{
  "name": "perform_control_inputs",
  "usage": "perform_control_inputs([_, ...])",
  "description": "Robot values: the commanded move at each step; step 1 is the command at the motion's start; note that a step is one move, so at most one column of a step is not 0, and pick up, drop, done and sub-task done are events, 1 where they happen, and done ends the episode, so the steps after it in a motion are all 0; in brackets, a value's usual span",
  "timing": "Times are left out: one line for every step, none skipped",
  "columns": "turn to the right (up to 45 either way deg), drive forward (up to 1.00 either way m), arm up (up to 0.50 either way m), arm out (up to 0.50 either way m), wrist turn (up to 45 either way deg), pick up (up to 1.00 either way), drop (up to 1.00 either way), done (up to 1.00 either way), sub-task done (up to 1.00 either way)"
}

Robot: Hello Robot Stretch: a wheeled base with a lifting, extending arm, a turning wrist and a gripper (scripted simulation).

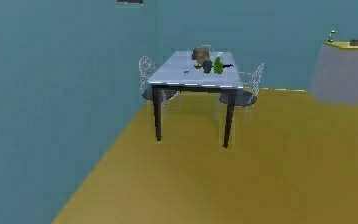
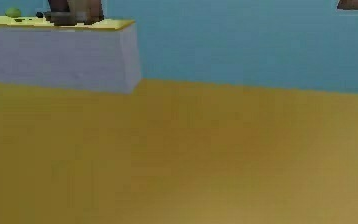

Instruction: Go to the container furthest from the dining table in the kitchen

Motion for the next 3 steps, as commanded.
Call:
perform_control_inputs([0.0, 1.00, 0.00, 0.00, 0.0, 0.00, 0.00, 0.00, 0.00])
perform_control_inputs([-15.0, 0.00, 0.00, 0.00, 0.0, 0.00, 0.00, 0.00, 0.00])
perform_control_inputs([0.0, 0.20, 0.00, 0.00, 0.0, 0.00, 0.00, 0.00, 0.00])
